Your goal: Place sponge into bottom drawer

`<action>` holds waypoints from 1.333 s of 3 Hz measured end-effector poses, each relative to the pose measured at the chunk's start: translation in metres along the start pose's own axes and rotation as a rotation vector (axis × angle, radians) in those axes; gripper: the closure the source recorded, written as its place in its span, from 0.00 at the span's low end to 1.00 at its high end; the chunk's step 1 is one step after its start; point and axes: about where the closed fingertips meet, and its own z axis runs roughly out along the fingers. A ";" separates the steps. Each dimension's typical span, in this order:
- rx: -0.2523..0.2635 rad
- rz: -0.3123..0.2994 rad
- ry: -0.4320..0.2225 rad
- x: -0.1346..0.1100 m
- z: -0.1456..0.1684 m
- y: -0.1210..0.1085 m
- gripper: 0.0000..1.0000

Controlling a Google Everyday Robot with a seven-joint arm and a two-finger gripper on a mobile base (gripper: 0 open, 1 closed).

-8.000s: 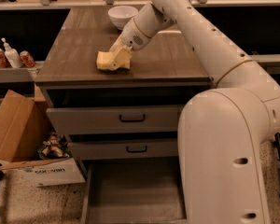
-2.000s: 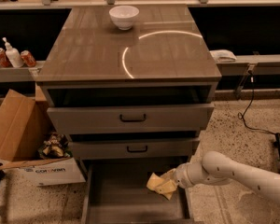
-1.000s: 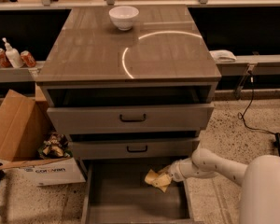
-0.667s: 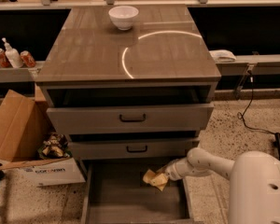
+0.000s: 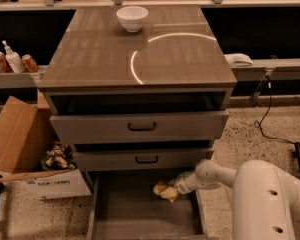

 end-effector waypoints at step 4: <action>0.036 0.127 -0.079 0.078 -0.055 -0.002 0.00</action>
Offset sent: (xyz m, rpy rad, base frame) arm -0.0248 -0.0356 -0.0260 -0.0134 0.0635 -0.0538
